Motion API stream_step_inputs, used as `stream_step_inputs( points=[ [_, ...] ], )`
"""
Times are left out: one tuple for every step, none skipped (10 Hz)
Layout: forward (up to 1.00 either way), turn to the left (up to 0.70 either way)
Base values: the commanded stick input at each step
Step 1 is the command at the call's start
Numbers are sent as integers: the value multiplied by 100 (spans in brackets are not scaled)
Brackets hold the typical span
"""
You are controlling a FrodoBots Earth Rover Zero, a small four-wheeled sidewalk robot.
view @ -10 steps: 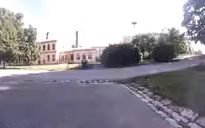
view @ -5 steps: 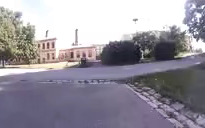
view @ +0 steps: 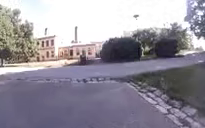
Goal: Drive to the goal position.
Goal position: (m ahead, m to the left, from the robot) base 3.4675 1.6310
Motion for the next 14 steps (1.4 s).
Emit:
stream_step_inputs(
  points=[
    [60,-15],
    [60,-15],
    [60,-15],
    [60,-15],
    [60,-15],
    [60,-15],
    [60,-15],
    [60,-15],
    [60,-15],
    [60,-15],
    [60,-9],
    [60,0],
    [60,0],
    [60,0]
  ],
)
